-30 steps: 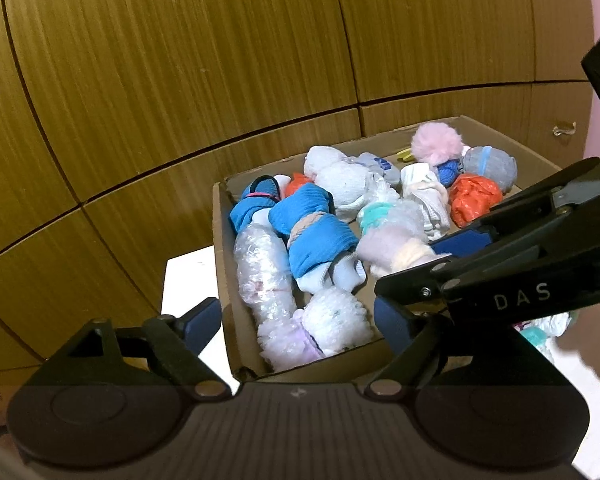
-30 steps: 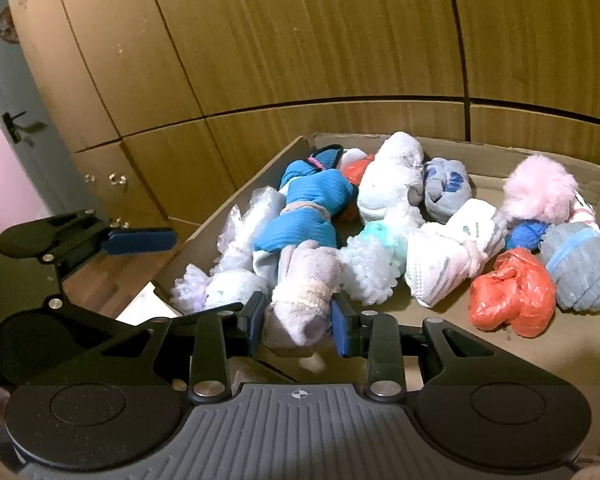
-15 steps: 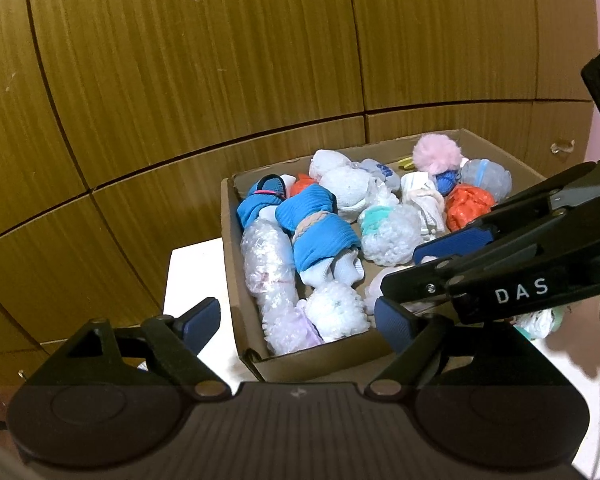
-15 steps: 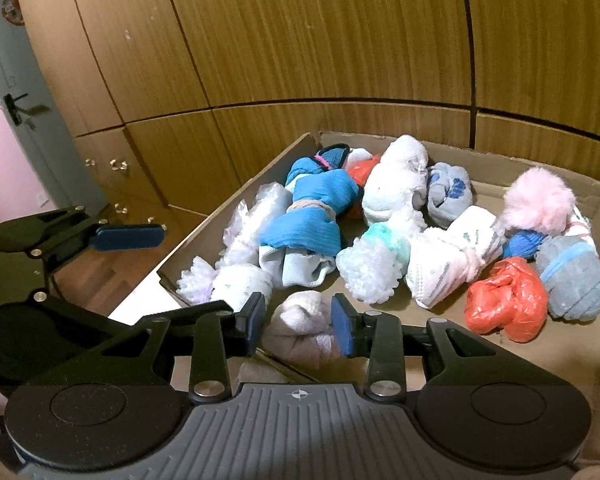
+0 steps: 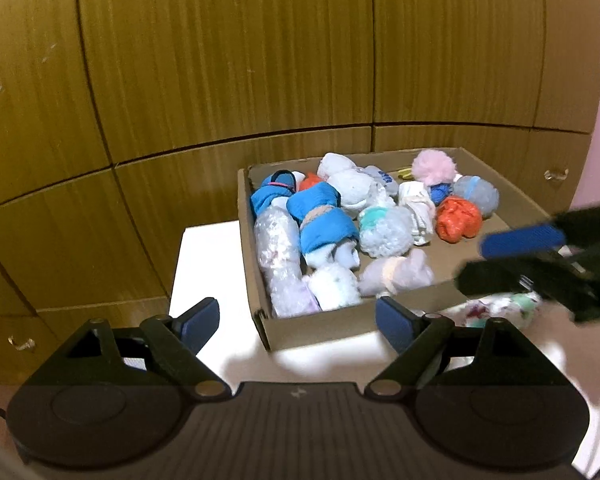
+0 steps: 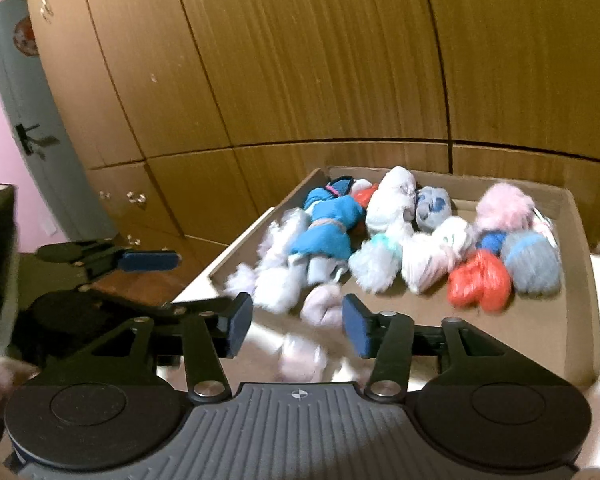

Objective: Organize objects
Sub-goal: 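Withdraw both tools from the tray back toward the sock row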

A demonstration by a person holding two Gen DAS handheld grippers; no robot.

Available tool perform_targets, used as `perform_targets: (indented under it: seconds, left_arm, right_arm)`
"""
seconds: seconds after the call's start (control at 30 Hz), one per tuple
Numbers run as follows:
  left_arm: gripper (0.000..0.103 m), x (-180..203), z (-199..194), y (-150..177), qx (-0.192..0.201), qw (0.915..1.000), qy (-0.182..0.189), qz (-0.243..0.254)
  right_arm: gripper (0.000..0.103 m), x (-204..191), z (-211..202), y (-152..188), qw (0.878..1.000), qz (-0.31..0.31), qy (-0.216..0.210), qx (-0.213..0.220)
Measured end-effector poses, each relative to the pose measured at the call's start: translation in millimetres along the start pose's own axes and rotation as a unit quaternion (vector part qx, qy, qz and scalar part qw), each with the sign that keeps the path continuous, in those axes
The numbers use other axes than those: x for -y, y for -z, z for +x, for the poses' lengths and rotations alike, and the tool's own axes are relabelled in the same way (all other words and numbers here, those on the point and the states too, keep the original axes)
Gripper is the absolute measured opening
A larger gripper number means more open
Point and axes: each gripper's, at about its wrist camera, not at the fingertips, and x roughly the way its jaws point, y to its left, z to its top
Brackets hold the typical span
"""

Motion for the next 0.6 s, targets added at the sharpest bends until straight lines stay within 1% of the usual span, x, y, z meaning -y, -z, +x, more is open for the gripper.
perform_targets:
  seconds: [0.07, 0.17, 0.27, 0.33, 0.4, 0.5, 0.6]
  left_arm:
    - [0.083, 0.0, -7.1, 6.4, 0.001, 0.9999, 0.006, -0.011]
    - [0.085, 4.8, -16.7, 19.7, 0.004, 0.9996, 0.016, -0.024]
    - [0.086, 14.7, -22.4, 33.1, 0.007, 0.9993, 0.024, -0.026]
    - [0.086, 20.9, -23.0, 40.9, 0.006, 0.999, 0.031, -0.031]
    - [0.086, 26.0, -21.2, 46.1, 0.003, 0.9987, 0.037, -0.035]
    - [0.086, 30.8, -16.5, 47.9, -0.002, 0.9987, 0.034, -0.038]
    - [0.086, 29.8, -12.8, 45.2, -0.004, 0.9984, 0.031, -0.046]
  right_arm:
    - [0.067, -5.4, -17.7, 19.2, 1.0, 0.004, 0.004, 0.015]
    - [0.072, -10.7, -41.1, 53.0, 0.999, 0.011, 0.024, 0.032]
    - [0.073, -9.5, -58.2, 83.1, 0.998, 0.024, 0.05, 0.04]
    - [0.073, -4.9, -66.1, 97.0, 0.997, 0.035, 0.062, 0.043]
    - [0.074, -1.3, -71.0, 105.9, 0.995, 0.036, 0.077, 0.047]
    - [0.074, 7.1, -71.8, 108.9, 0.994, 0.045, 0.089, 0.053]
    - [0.075, 8.6, -64.9, 107.9, 0.993, 0.043, 0.09, 0.056]
